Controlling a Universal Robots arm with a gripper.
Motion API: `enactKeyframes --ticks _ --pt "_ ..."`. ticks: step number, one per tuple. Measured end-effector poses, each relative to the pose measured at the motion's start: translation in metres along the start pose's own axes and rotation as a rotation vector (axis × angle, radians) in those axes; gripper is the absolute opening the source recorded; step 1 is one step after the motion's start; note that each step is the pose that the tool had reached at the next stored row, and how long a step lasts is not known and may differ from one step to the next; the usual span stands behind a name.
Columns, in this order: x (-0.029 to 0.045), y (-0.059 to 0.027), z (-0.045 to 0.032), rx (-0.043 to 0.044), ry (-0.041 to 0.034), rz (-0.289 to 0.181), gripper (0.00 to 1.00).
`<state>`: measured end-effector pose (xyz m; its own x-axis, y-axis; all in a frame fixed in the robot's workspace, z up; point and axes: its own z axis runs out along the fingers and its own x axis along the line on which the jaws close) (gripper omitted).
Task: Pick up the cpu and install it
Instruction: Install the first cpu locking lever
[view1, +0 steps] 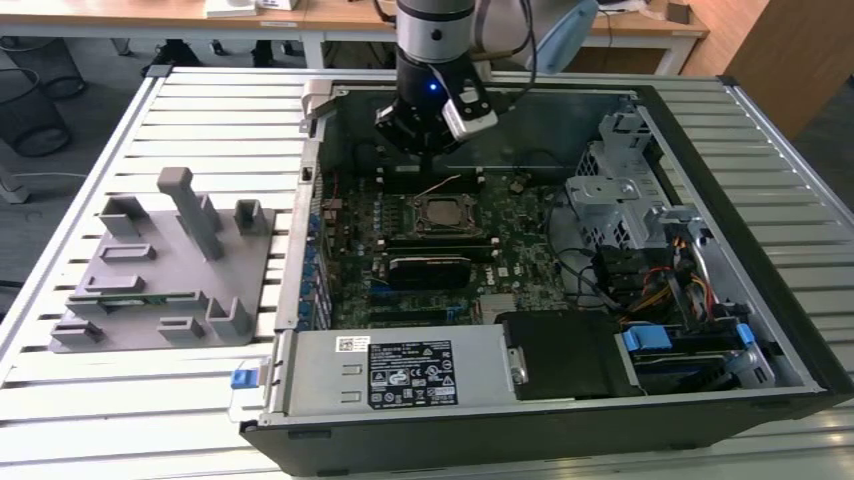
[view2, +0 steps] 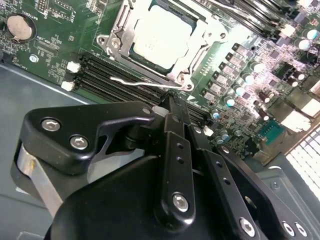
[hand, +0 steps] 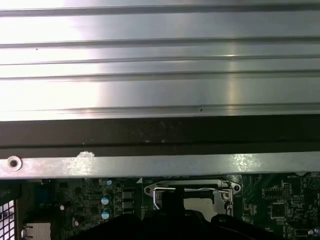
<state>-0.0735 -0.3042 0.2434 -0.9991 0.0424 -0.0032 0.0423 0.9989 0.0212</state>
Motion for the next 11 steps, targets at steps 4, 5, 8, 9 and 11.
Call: enactKeyframes --ticks 4,5,8,9,11 --pt "-0.0072 0.0002 0.003 0.0017 0.0 -0.004 0.11" --pt "-0.0092 0.0003 0.0037 0.0018 0.0 -0.005 0.11" --pt "-0.0135 0.0004 0.0058 0.0017 -0.0001 -0.006 0.11" --pt "-0.0143 0.0005 0.0064 0.0016 -0.0001 -0.006 0.11" --pt "-0.0149 0.0005 0.0075 0.0018 0.0001 -0.009 0.11"
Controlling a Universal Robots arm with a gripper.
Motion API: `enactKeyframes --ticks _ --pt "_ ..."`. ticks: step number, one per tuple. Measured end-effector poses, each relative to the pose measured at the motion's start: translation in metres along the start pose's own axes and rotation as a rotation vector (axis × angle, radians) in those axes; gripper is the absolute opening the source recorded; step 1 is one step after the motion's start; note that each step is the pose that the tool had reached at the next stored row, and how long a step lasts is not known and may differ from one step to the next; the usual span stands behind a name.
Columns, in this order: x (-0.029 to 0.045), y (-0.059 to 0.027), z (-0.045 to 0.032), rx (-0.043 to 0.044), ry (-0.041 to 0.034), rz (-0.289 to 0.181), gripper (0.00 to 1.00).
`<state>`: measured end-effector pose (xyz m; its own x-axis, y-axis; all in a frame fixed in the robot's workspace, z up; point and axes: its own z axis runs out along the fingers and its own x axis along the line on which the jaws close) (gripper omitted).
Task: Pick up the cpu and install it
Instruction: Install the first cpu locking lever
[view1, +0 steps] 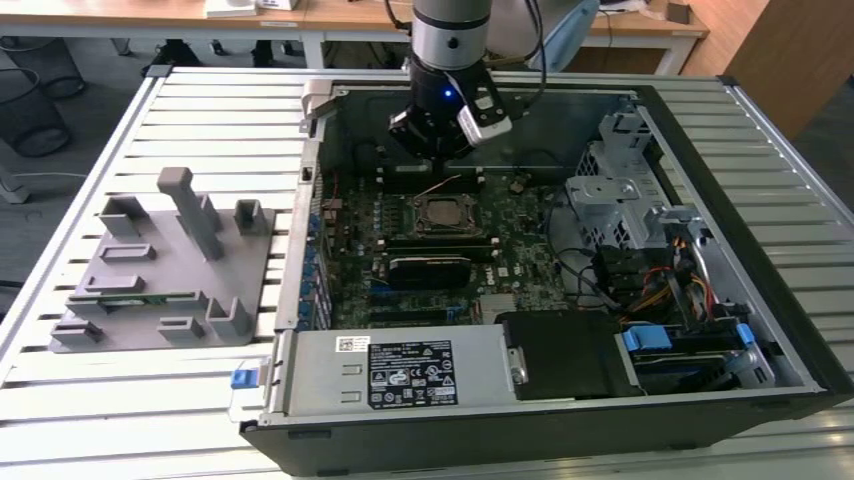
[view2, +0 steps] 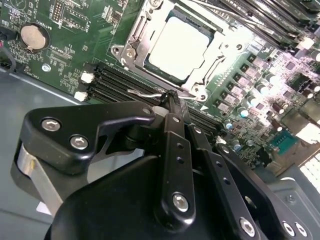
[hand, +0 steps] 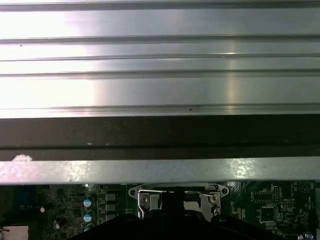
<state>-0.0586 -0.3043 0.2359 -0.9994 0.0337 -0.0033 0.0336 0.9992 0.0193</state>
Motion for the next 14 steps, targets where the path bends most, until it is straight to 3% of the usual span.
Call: enactKeyframes --ticks 8,14 --pt "-0.0006 0.0016 0.0036 0.0001 0.0008 -0.037 0.11" --pt "-0.0037 0.0071 0.0066 0.0072 0.0006 -0.038 0.11"
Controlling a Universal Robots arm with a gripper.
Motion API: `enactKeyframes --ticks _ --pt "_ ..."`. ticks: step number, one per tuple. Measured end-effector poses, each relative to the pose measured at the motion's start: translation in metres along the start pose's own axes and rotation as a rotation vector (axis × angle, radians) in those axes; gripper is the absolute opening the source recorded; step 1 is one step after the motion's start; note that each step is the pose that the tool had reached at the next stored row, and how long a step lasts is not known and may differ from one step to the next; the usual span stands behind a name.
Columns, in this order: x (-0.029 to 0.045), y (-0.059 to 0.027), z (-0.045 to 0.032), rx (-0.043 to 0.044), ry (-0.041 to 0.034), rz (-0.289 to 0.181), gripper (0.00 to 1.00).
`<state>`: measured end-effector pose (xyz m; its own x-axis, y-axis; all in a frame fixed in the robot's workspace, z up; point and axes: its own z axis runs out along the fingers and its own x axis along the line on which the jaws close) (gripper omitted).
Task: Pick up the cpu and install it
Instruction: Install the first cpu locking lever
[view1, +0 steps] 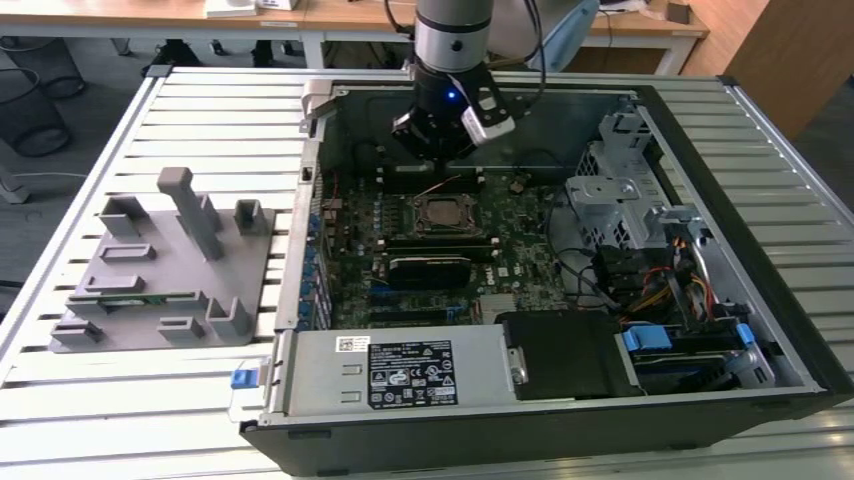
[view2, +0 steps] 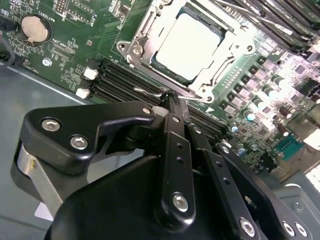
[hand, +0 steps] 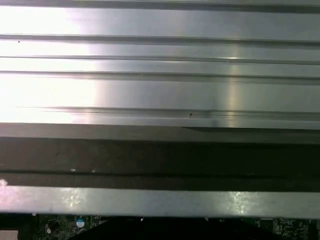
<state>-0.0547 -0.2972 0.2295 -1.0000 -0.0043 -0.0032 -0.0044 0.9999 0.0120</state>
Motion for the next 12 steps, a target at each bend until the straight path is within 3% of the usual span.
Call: enactKeyframes --ticks 12 --pt "-0.0113 0.0017 0.0048 0.0016 0.0001 0.0 0.11"
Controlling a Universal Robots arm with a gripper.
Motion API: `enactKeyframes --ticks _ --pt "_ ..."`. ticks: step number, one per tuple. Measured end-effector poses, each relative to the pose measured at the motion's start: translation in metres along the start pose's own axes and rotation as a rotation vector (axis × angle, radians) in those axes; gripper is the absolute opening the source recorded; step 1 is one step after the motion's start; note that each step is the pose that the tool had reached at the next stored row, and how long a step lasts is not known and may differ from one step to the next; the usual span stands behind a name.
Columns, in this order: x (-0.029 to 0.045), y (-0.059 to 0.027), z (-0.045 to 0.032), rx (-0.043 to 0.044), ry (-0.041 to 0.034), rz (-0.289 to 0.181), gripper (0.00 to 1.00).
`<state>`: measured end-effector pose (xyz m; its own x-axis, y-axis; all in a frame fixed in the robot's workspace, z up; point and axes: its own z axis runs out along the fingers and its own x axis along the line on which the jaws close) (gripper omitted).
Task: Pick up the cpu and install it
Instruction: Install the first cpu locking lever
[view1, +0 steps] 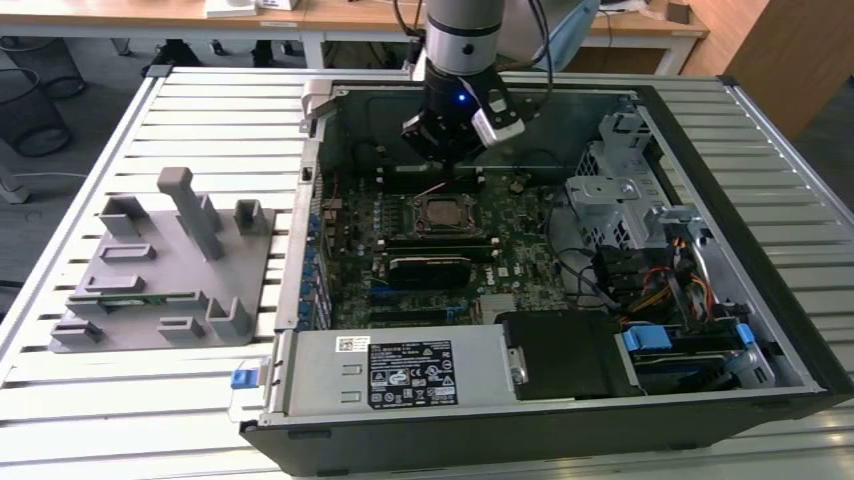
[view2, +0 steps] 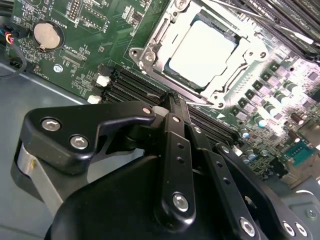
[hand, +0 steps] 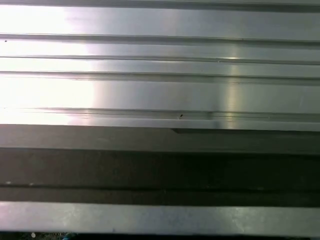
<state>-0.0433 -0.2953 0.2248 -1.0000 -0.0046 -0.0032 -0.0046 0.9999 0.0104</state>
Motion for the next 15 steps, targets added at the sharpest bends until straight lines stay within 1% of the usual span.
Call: enactKeyframes --ticks 10,15 --pt "-0.0054 0.0014 0.0082 0.0018 -0.0001 -0.001 0.11" --pt "-0.0061 0.0014 0.0121 0.003 -0.0001 -0.001 0.11"
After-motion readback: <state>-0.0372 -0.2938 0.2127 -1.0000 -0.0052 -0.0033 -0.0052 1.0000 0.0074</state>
